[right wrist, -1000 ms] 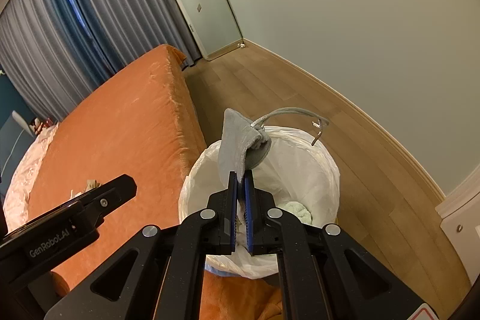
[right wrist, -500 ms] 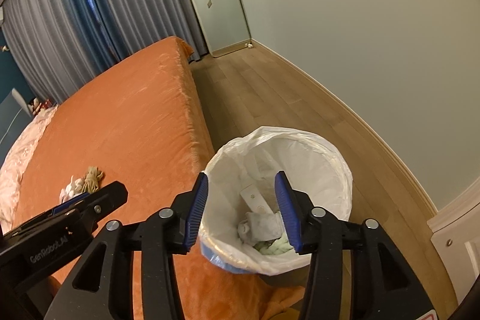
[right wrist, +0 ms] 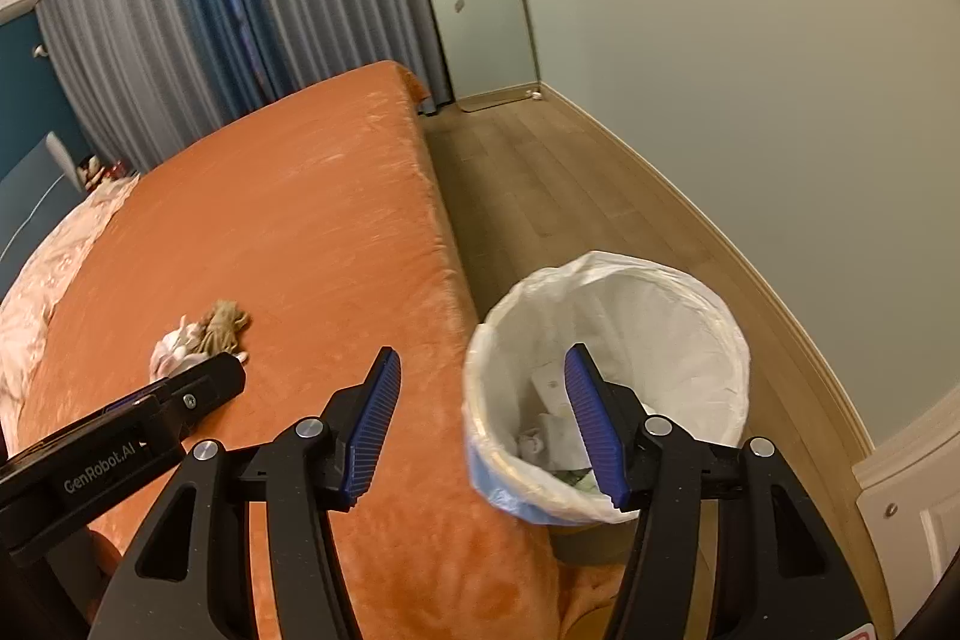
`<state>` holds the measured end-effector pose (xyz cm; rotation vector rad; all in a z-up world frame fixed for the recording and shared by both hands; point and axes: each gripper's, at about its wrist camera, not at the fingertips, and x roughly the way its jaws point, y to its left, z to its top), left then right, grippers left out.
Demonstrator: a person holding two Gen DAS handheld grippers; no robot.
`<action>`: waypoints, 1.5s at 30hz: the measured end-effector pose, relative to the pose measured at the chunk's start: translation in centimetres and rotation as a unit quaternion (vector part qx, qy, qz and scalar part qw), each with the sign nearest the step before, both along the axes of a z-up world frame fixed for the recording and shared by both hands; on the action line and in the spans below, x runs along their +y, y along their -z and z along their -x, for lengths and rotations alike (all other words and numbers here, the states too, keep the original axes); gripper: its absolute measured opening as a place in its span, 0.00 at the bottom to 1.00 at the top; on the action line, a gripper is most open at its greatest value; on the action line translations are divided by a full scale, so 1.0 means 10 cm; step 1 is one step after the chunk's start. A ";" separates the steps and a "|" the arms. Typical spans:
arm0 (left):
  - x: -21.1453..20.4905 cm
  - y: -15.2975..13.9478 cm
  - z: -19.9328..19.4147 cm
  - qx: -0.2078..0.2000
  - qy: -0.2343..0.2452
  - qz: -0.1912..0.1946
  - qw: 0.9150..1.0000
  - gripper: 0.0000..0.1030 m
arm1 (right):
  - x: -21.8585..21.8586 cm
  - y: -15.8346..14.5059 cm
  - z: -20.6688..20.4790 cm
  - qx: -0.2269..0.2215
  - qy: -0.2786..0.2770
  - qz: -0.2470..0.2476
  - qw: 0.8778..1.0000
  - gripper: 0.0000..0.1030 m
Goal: Collect trash
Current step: 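Move both tools back toward the remaining tissues and packet on the bed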
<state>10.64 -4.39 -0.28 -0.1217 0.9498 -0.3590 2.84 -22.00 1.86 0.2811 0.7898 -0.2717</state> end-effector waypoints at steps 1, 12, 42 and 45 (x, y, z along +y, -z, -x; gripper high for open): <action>0.05 -0.01 0.00 -0.002 -0.004 -0.002 1.000 0.62 | 0.07 -0.01 -0.02 0.000 -0.005 0.002 1.000 0.55; 0.75 -0.02 0.07 -0.011 -0.055 -0.018 0.998 0.62 | 0.76 -0.03 -0.12 0.003 -0.059 0.020 0.998 0.59; 2.77 0.59 0.08 0.047 -0.209 -0.028 0.976 0.69 | 2.45 0.34 -0.60 0.045 -0.179 0.029 0.982 0.62; 2.94 0.70 0.02 0.058 -0.222 -0.026 0.973 0.70 | 2.58 0.42 -0.73 0.049 -0.188 0.026 0.981 0.62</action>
